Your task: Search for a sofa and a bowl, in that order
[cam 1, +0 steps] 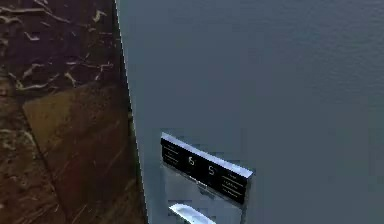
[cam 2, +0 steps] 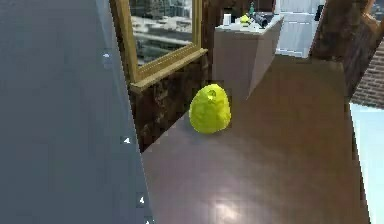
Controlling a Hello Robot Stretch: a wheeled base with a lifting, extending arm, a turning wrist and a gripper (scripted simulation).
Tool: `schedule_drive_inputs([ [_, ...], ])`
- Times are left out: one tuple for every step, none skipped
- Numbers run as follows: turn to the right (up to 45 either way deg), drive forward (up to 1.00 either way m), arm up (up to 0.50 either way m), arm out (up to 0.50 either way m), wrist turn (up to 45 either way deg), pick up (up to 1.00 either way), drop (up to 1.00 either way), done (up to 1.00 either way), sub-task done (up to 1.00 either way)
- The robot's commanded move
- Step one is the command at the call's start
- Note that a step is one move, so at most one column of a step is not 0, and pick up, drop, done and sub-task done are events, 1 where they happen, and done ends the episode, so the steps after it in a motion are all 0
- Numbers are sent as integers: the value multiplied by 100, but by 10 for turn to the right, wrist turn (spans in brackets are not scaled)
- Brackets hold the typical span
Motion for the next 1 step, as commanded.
schedule_drive_inputs([
  [450, 0, 0, 0, 0, 0, 0, 0, 0],
])
